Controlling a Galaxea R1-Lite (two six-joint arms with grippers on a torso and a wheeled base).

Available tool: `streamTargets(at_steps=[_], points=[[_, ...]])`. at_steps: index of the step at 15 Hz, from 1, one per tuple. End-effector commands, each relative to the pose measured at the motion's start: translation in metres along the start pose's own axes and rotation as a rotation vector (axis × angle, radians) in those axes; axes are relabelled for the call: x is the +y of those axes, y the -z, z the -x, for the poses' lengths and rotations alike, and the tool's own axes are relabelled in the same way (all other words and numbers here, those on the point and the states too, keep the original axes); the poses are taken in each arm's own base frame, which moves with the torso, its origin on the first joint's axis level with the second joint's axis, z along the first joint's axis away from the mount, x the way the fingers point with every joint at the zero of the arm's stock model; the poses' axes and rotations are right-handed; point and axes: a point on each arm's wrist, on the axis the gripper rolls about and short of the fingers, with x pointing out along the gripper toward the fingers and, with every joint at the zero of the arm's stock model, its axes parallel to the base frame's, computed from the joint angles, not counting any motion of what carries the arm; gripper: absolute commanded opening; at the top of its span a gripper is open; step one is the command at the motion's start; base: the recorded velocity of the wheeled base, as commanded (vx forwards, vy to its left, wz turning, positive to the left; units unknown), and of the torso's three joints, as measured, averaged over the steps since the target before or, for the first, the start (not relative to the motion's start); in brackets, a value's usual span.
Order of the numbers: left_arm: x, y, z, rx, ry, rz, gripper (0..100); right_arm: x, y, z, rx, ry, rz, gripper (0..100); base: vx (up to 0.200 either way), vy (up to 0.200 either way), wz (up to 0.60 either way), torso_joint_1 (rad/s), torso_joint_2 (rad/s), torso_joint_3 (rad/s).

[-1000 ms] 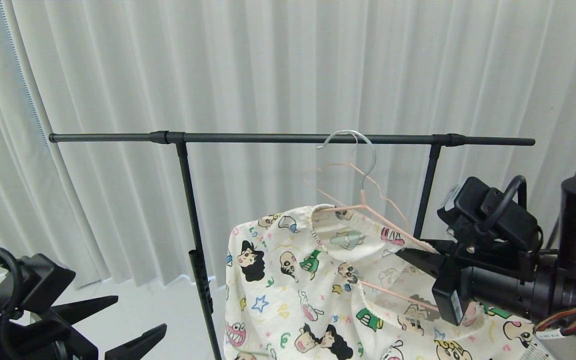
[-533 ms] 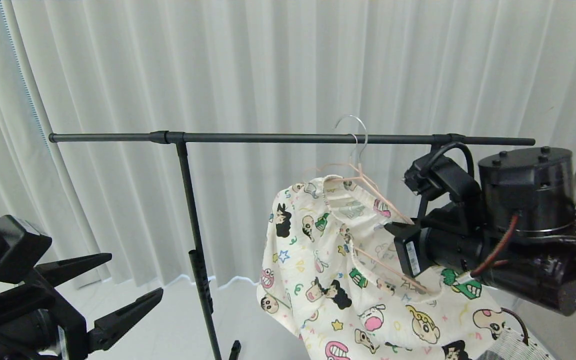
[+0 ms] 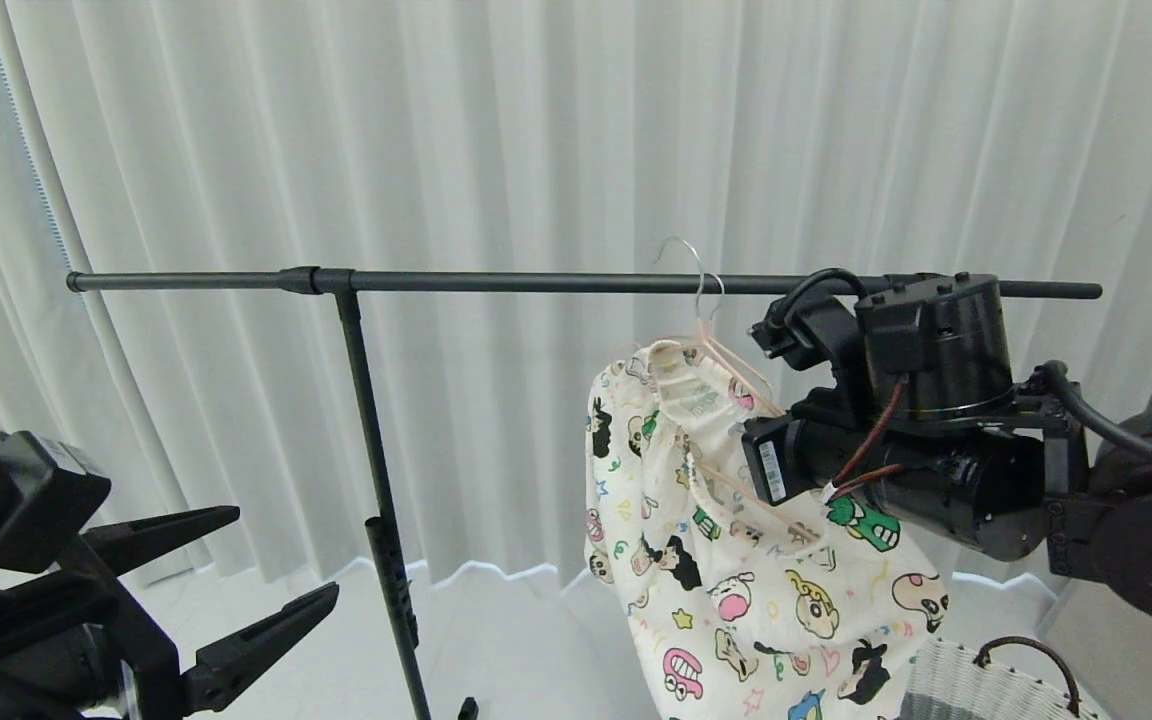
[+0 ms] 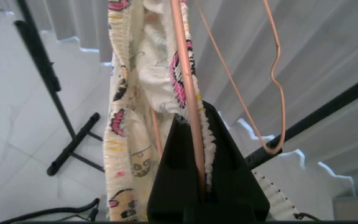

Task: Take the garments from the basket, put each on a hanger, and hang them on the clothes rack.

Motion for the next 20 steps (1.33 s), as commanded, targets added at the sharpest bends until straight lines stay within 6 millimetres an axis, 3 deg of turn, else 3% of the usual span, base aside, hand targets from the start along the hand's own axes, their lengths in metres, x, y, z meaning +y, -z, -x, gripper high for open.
streamTargets(at_steps=[1, 11, 20], points=[[-0.003, -0.001, 0.0, -0.007, 0.022, -0.011, 100, 0.002, 0.003, -0.005, 0.01, 0.0, 0.001, 0, 0.2, 0.0, 0.0, 0.007, 0.01, -0.002], [-0.01, -0.001, 0.004, -0.028, 0.059, -0.035, 100, 0.021, 0.006, -0.027, 0.034, -0.023, -0.039, 0, 0.2, 0.0, 0.0, 0.004, 0.0, 0.0], [-0.016, -0.001, 0.004, -0.036, 0.108, -0.054, 100, 0.03, 0.016, -0.048, 0.076, -0.022, -0.032, 0, 0.0, 0.0, 0.0, 0.0, 0.0, 0.0]])
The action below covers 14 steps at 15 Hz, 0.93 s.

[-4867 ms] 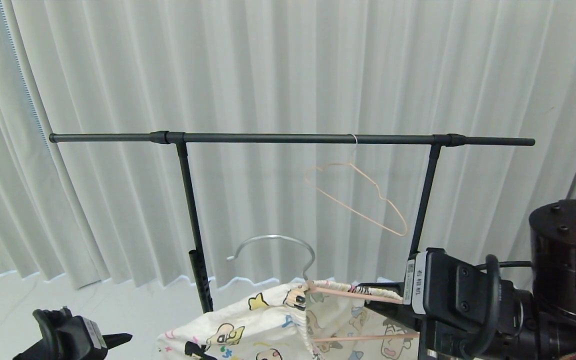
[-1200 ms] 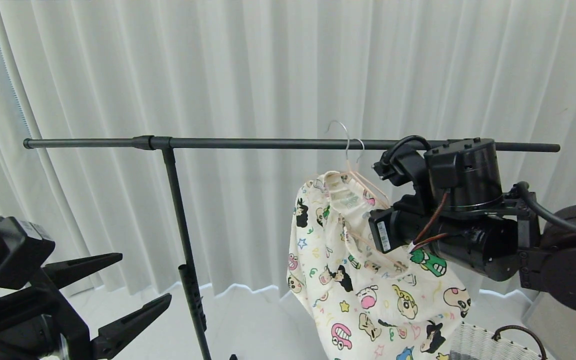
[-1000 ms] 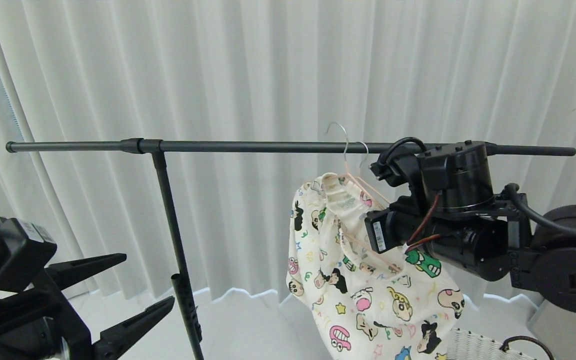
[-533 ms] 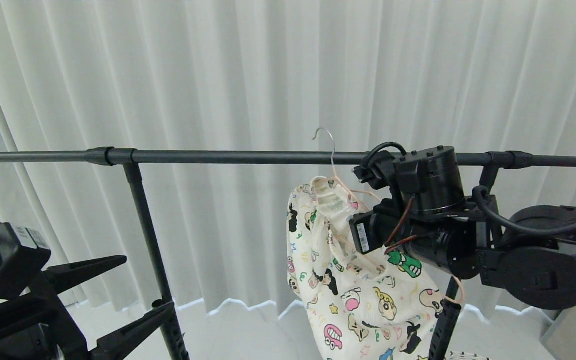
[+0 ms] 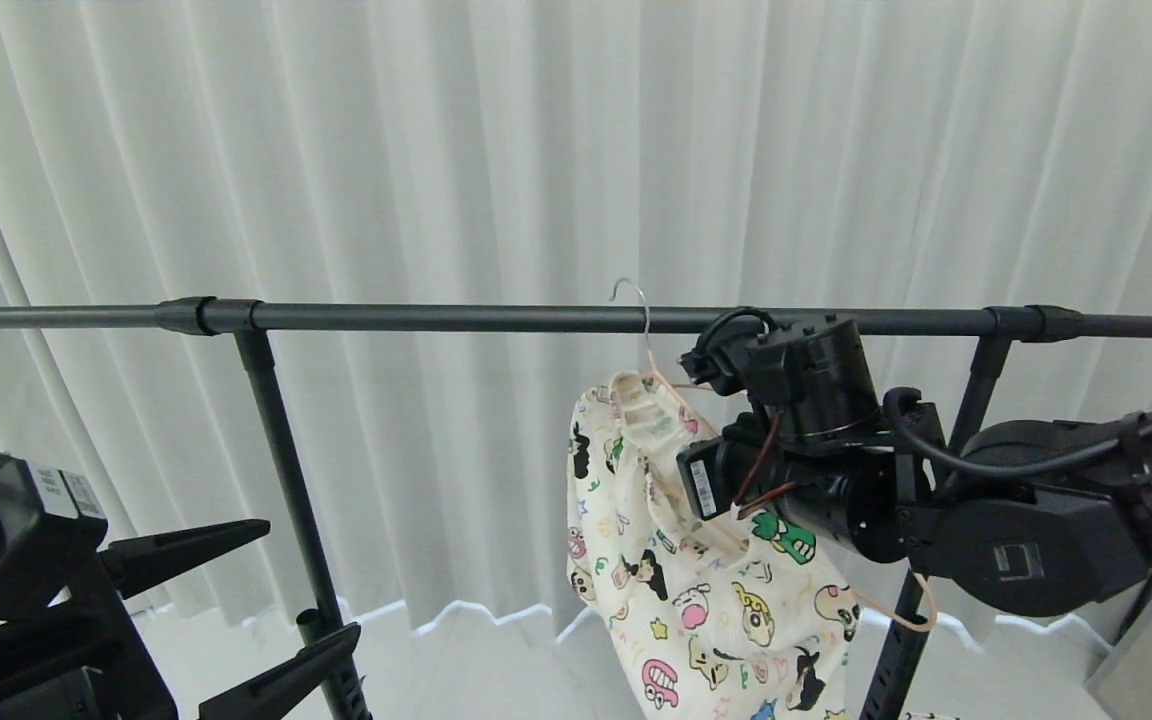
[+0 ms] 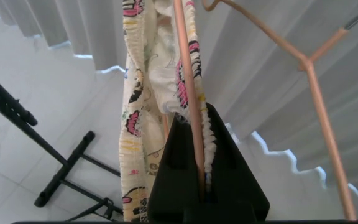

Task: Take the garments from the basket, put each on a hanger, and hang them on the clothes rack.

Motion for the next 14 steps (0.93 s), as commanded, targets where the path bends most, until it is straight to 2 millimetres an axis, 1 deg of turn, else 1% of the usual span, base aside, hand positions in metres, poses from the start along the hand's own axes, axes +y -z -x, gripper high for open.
streamTargets(at_steps=[1, 7, 8, 10, 11, 14], points=[[-0.001, 0.001, 0.001, -0.001, -0.003, -0.003, 100, 0.003, 0.006, -0.007, 0.022, 0.001, 0.01, 0, 0.0, 0.0, 0.0, 0.0, 0.0, 0.0], [0.0, 0.001, 0.001, 0.002, -0.008, -0.004, 100, 0.006, 0.006, -0.006, 0.022, -0.005, 0.013, 0, 0.0, 0.0, 0.0, 0.0, 0.0, 0.0], [0.0, 0.001, 0.001, 0.004, -0.008, -0.003, 100, 0.008, 0.007, -0.005, 0.022, -0.011, 0.013, 100, 0.0, 0.0, 0.0, 0.0, 0.0, 0.0], [0.001, 0.002, -0.001, 0.017, -0.036, 0.002, 100, 0.013, 0.0, 0.005, -0.012, -0.014, 0.009, 100, 0.0, 0.0, 0.0, 0.0, 0.0, 0.0], [0.002, 0.002, -0.001, 0.028, -0.068, 0.012, 100, 0.013, -0.005, 0.017, -0.041, -0.004, 0.002, 100, 0.0, 0.0, 0.0, 0.0, 0.0, 0.0], [0.007, 0.006, -0.004, 0.07, -0.141, 0.028, 100, 0.004, -0.018, 0.054, -0.135, -0.02, -0.035, 100, 0.0, 0.0, 0.0, 0.0, 0.0, 0.0]])
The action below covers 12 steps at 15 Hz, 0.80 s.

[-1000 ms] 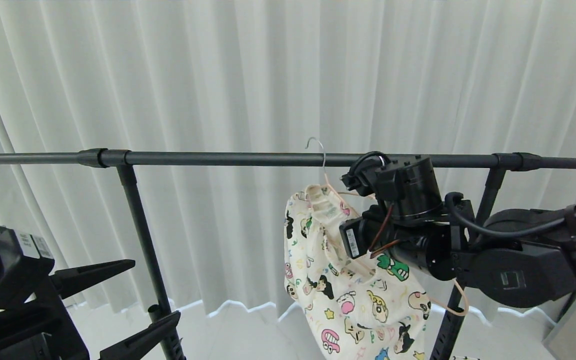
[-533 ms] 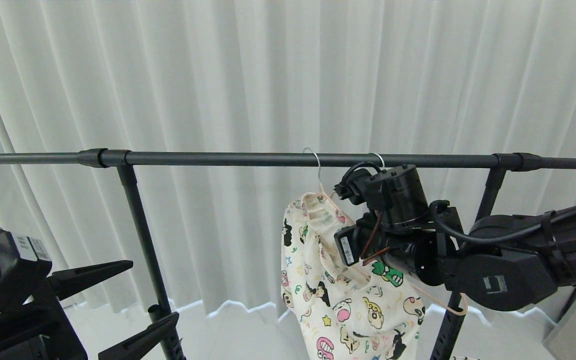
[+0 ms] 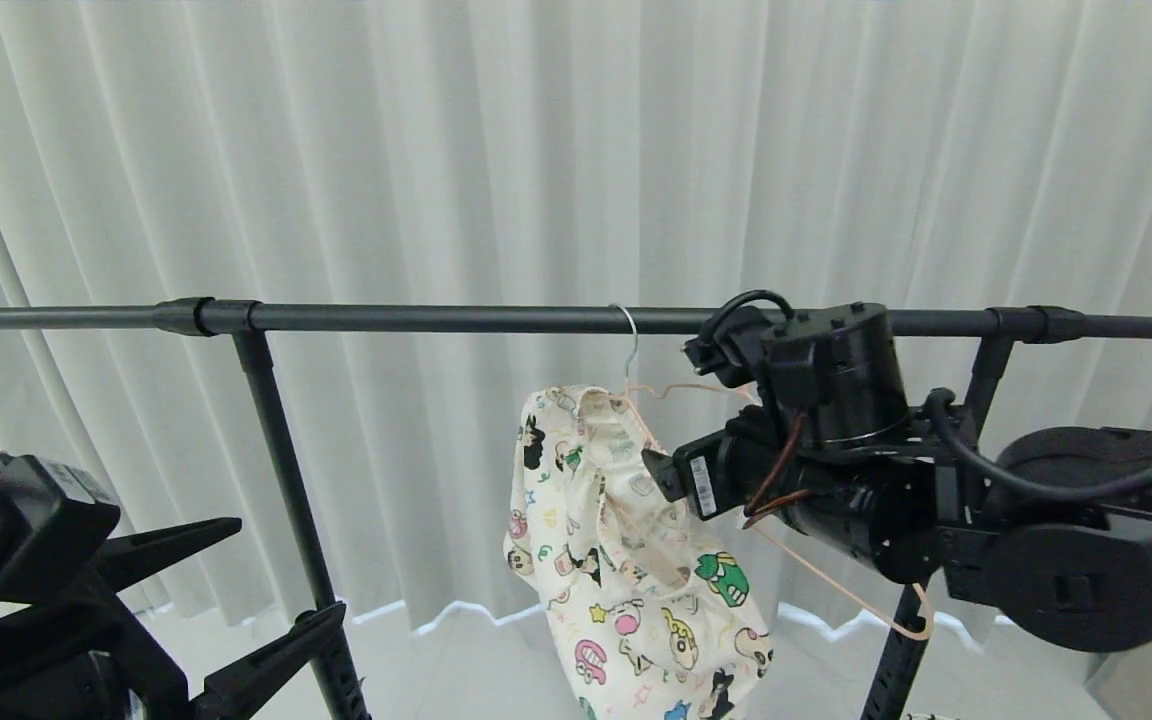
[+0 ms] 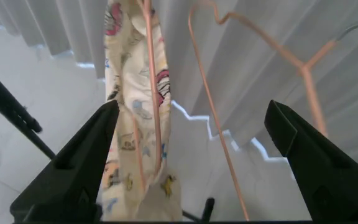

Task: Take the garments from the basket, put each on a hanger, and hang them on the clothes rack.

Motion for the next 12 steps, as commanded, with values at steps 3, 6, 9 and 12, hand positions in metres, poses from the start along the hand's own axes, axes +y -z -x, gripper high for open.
streamTargets(at_steps=[3, 6, 9, 12], points=[[0.011, 0.006, -0.003, 0.056, -0.108, 0.034, 100, -0.026, -0.008, 0.06, -0.088, -0.004, -0.015, 100, 0.0, 0.0, 0.0, 0.0, 0.0, 0.0], [0.019, 0.011, -0.001, 0.102, -0.25, 0.059, 100, -0.054, 0.014, 0.094, -0.035, 0.109, 0.124, 100, 0.0, 0.0, 0.0, 0.0, 0.0, 0.0], [0.023, 0.025, 0.002, 0.156, -0.318, 0.094, 100, -0.074, 0.022, 0.118, -0.016, 0.268, 0.153, 100, -0.133, 0.0, 0.0, 0.003, 0.0, -0.003], [0.025, 0.03, 0.004, 0.179, -0.361, 0.108, 100, -0.098, 0.031, 0.134, -0.014, 0.375, 0.161, 100, -0.2, 0.0, 0.0, 0.002, 0.0, 0.001]])
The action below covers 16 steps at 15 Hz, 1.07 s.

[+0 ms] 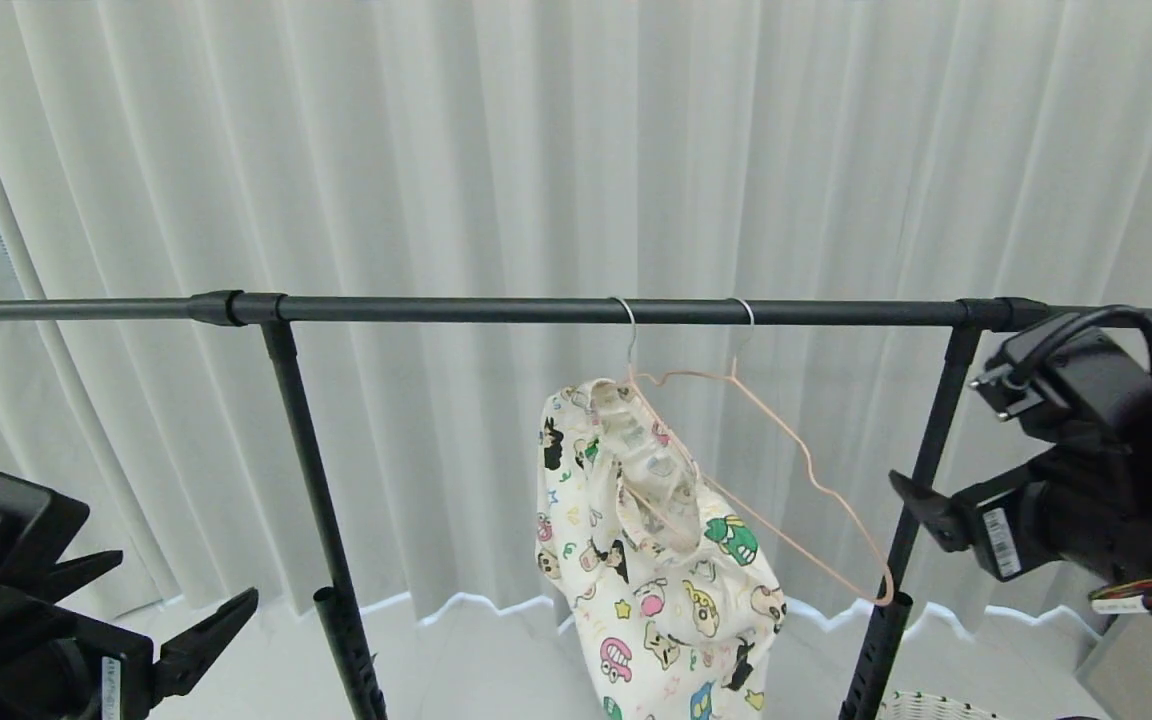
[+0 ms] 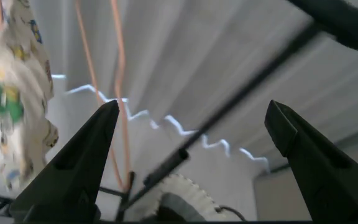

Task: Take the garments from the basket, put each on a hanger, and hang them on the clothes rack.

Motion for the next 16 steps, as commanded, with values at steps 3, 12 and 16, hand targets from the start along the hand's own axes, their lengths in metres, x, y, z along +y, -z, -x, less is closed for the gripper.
streamTargets(at_steps=[3, 12, 16], points=[[-0.001, 0.022, 0.001, 0.084, -0.066, 0.017, 100, -0.055, 0.049, 0.027, 0.064, 0.209, 0.062, 100, -0.2, 0.0, 0.0, -0.001, 0.0, 0.009], [-0.016, 0.081, 0.033, 0.163, -0.166, 0.014, 100, -0.07, 0.173, 0.085, 0.283, 0.491, -0.001, 100, -0.2, 0.0, 0.0, 0.001, 0.0, 0.001], [-0.023, 0.099, 0.054, 0.147, -0.173, 0.025, 100, -0.062, 0.203, 0.106, 0.299, 0.519, -0.012, 100, -0.1, 0.0, 0.0, -0.001, 0.0, 0.002]])
